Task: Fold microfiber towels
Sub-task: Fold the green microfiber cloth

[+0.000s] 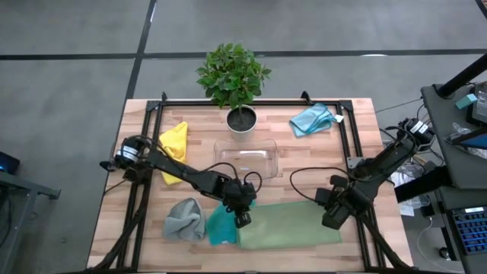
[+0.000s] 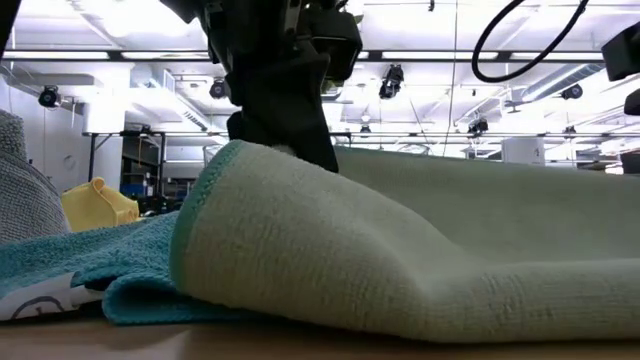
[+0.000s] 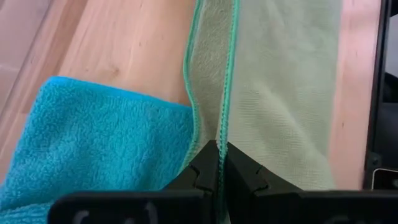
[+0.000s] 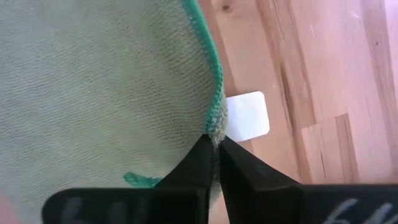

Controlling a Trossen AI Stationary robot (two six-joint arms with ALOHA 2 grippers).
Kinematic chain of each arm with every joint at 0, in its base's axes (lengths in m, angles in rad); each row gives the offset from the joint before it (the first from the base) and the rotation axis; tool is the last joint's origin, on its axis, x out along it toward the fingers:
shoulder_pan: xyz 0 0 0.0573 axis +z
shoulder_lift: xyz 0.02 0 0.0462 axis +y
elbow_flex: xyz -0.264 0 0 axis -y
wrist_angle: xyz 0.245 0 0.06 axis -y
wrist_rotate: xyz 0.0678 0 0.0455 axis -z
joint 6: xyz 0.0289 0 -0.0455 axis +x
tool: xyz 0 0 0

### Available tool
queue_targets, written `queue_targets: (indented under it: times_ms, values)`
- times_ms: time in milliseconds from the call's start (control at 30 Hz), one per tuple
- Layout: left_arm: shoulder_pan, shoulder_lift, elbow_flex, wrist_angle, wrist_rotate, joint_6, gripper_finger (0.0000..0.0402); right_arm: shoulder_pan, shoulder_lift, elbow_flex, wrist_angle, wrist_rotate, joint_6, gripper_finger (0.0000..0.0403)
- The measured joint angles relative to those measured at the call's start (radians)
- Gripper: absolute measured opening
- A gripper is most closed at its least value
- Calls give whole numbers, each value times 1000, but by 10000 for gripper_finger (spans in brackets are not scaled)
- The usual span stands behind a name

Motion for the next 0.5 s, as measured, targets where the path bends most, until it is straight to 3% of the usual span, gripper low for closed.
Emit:
queue_targets:
  times_ms: [167, 500]
  values:
    - [10, -6, 2, -14, 1, 4, 30, -6, -1, 0, -13, 18, 0, 63]
    - [10, -28, 20, -84, 20, 29, 156, -1, -12, 0, -34, 2, 45, 106]
